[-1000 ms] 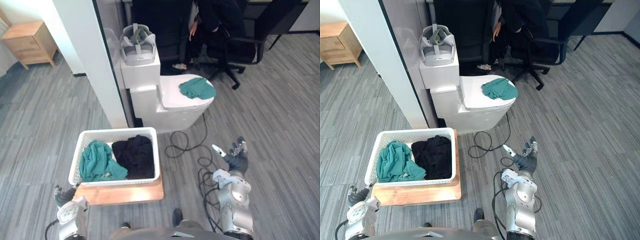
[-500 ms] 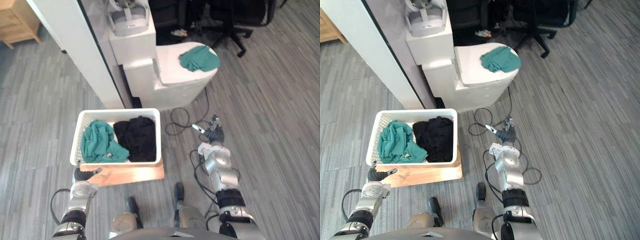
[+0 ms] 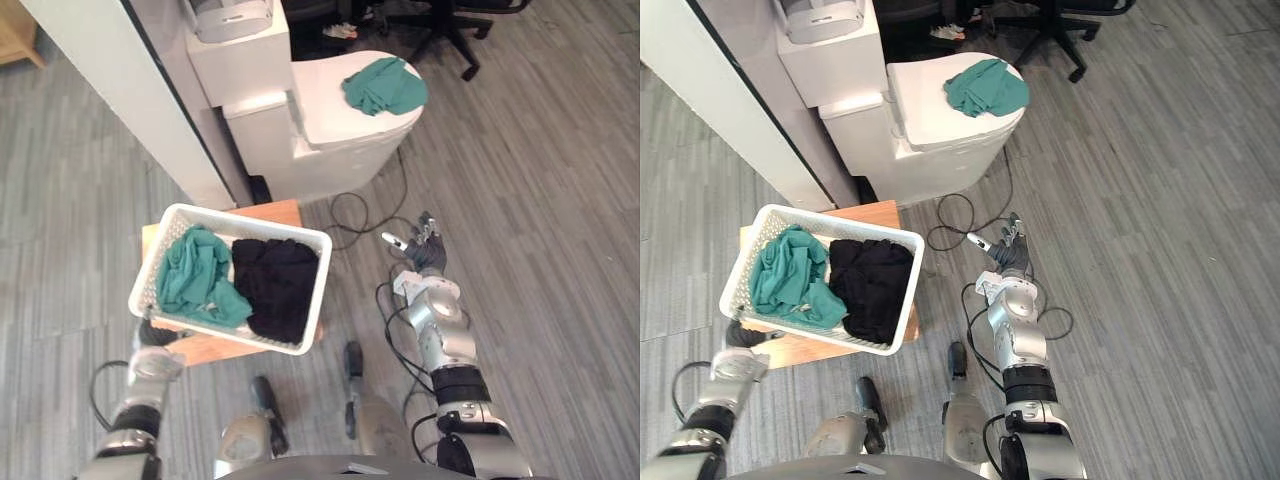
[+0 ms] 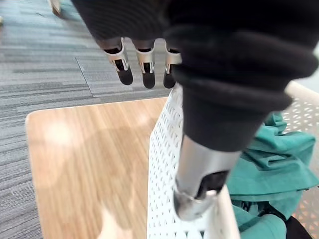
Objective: Pick up the laundry basket with both hands and put the clothes into the washing machine.
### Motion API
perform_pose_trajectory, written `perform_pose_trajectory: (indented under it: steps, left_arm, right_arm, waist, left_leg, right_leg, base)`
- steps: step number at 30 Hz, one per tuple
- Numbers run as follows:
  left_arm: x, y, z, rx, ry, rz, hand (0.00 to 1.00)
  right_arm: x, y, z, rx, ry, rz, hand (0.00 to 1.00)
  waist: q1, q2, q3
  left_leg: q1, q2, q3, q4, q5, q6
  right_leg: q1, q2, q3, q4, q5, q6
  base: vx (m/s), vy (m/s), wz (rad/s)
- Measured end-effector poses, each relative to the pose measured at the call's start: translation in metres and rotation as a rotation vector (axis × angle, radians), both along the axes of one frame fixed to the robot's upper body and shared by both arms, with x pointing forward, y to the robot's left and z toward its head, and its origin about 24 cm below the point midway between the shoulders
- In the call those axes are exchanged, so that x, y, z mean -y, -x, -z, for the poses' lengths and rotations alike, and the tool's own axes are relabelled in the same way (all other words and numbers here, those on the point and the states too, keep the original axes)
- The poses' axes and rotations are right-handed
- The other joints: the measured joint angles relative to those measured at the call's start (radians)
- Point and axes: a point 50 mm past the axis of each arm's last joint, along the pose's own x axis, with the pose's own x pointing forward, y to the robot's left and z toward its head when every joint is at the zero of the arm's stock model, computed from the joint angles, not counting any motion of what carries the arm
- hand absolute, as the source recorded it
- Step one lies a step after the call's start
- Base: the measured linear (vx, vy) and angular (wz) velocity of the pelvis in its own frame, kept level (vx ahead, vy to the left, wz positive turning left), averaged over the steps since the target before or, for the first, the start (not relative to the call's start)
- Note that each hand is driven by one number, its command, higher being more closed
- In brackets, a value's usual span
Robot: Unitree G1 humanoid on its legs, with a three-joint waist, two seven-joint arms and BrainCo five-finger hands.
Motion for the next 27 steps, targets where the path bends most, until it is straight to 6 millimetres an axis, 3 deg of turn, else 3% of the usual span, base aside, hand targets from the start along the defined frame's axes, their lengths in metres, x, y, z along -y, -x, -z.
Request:
perform_pose_trajectory:
  steps: [1, 6, 11, 15, 17, 22, 27]
  left_arm:
    - [-0.010, 0.013, -0.010, 0.028, -0.024, 0.041, 0.00]
    - [-0.016, 0.058, -0.008, -0.010, 0.057, 0.172, 0.00]
    - [-0.014, 0.068, -0.005, -0.032, 0.155, 0.216, 0.00]
    - [0.002, 0.072, 0.006, -0.019, 0.225, 0.187, 0.00]
    - [0.022, 0.083, 0.021, -0.011, 0.314, 0.125, 0.00]
    - [0.041, 0.093, 0.033, 0.014, 0.400, 0.028, 0.00]
    - [0.060, 0.103, 0.043, 0.042, 0.517, -0.076, 0.00]
  right_arm:
    - [0.010, 0.011, 0.004, -0.002, 0.002, 0.023, 0.00]
    - [0.043, 0.037, 0.022, -0.074, 0.062, 0.084, 0.00]
    - [0.047, 0.048, 0.026, -0.081, 0.086, 0.047, 0.00]
    - [0.049, 0.056, 0.032, -0.103, 0.089, 0.054, 0.00]
    - [0.049, 0.064, 0.033, -0.099, 0.090, 0.061, 0.00]
    - [0.049, 0.067, 0.035, -0.110, 0.089, 0.065, 0.00]
    - [0.049, 0.074, 0.025, -0.063, 0.109, 0.069, 0.00]
  waist:
    - [-0.013, -0.025, 0.011]
    - [-0.003, -0.021, 0.010]
    - [-0.001, -0.015, 0.008]
    - [-0.002, -0.003, -0.004]
    - [-0.004, 0.018, -0.028]
    - [-0.007, 0.023, -0.041]
    - [-0.012, 0.041, -0.064]
  left_leg:
    - [0.002, 0.002, 0.002, 0.001, -0.008, -0.001]
    - [0.007, 0.004, -0.001, 0.050, -0.050, 0.001]
    - [0.008, 0.010, -0.005, 0.102, -0.091, 0.012]
    - [0.009, 0.007, -0.009, 0.125, -0.107, 0.018]
    - [0.008, 0.001, -0.014, 0.125, -0.109, 0.021]
    - [0.018, 0.001, -0.032, 0.124, -0.109, 0.019]
    - [0.023, 0.001, -0.051, 0.109, -0.090, 0.011]
  right_leg:
    - [0.002, 0.001, 0.003, -0.001, -0.003, 0.004]
    - [0.019, 0.004, 0.025, -0.002, -0.009, 0.012]
    - [0.044, -0.003, 0.047, -0.003, -0.008, 0.011]
    - [0.060, -0.012, 0.051, -0.008, -0.008, 0.011]
    - [0.067, -0.017, 0.052, -0.009, -0.008, 0.011]
    - [0.098, -0.019, 0.050, -0.027, -0.012, 0.009]
    - [0.100, -0.019, 0.037, -0.025, -0.026, 0.010]
  base:
    - [0.00, 0.004, -0.05]
    - [0.09, 0.019, 0.01]
    - [0.02, 0.015, 0.01]
    - [-0.04, 0.009, 0.04]
    - [-0.08, -0.006, 0.03]
    - [-0.07, -0.035, 0.09]
    - [-0.05, -0.060, 0.10]
